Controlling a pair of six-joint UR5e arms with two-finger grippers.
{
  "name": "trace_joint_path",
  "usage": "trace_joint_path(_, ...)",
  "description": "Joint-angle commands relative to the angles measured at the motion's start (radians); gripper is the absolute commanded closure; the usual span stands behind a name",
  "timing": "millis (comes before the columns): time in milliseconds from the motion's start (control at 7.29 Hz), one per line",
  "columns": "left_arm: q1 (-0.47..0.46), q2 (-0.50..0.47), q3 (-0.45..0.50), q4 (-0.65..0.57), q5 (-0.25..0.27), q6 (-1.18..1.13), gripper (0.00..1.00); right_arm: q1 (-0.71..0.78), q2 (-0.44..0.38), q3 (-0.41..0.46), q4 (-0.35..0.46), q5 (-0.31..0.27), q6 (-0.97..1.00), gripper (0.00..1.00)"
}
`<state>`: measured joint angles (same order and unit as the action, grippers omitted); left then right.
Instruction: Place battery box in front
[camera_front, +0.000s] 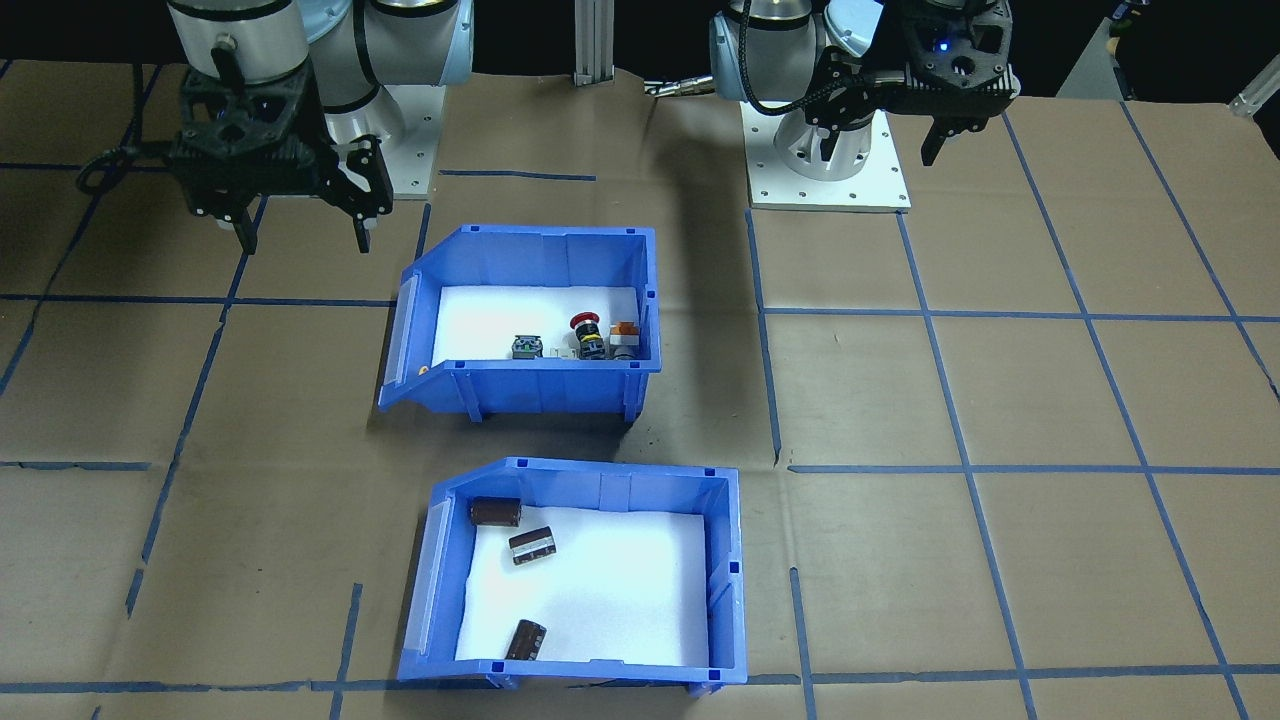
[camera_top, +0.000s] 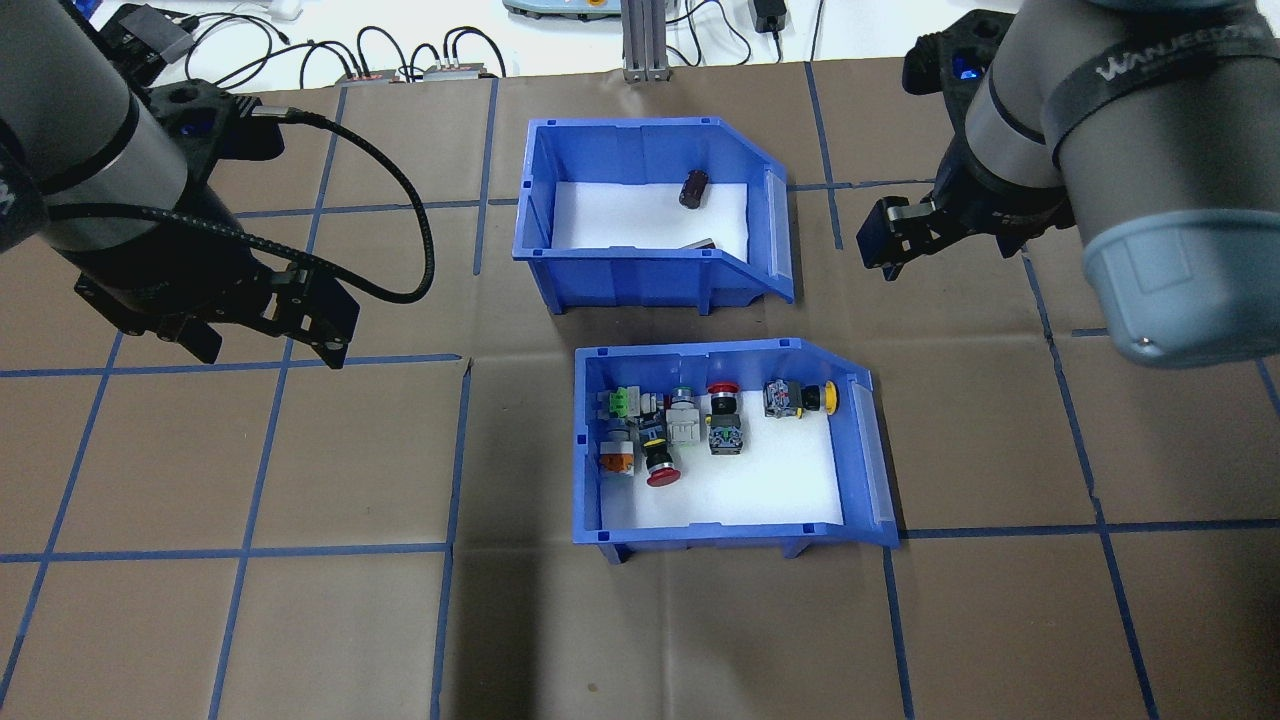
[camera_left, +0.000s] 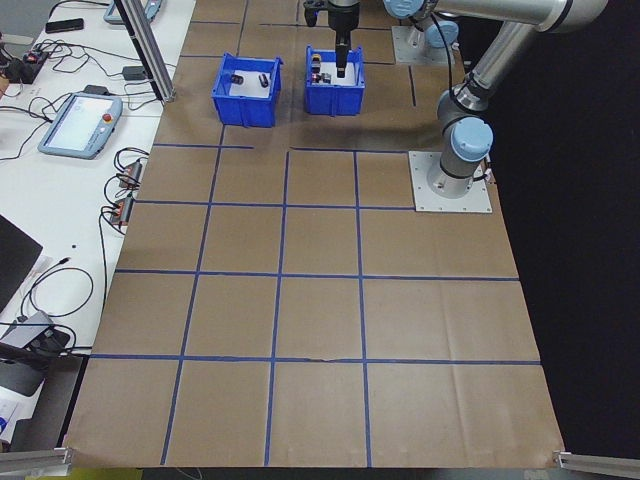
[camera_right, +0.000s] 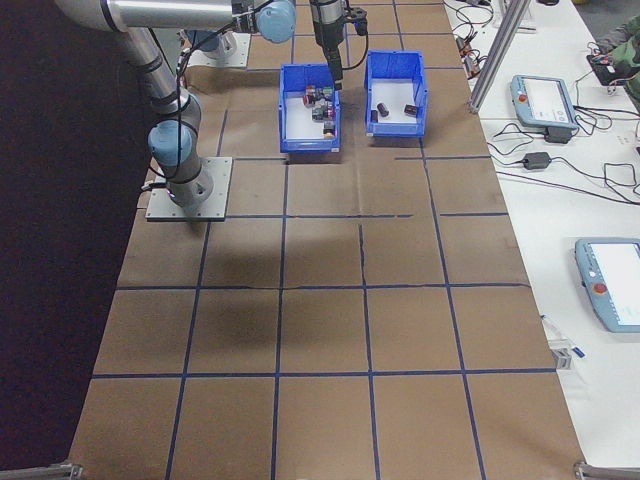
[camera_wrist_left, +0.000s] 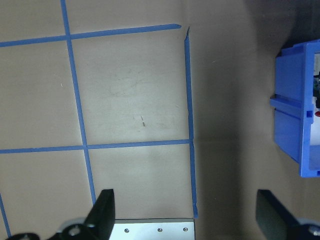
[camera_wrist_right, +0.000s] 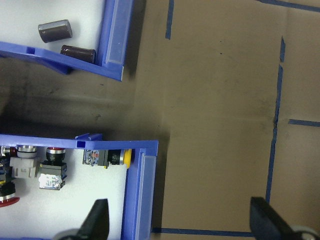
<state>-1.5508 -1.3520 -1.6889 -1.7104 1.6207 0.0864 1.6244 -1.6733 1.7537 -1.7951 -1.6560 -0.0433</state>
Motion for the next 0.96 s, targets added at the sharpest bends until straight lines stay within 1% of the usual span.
trace_joint_path(0,0.000,0.001,0.000,0.000,-0.001,-0.001,0.00,-0.001,0.075,-0.071,0.066,0.007,0.112,0.00)
trace_joint_path(137,0.000,0.001,0.000,0.000,0.001,-0.001,0.00,-0.009,0.098,-0.095,0.106,0.053,0.118,0.00)
trace_joint_path(275,0.000,0.001,0.000,0.000,-0.001,-0.002,0.00,-0.030,0.096,-0.102,0.126,0.065,0.118,0.00)
trace_joint_path(824,0.000,-0.001,0.003,0.000,0.001,-0.001,0.00,-0.044,0.089,-0.097,0.118,0.058,0.118,0.00)
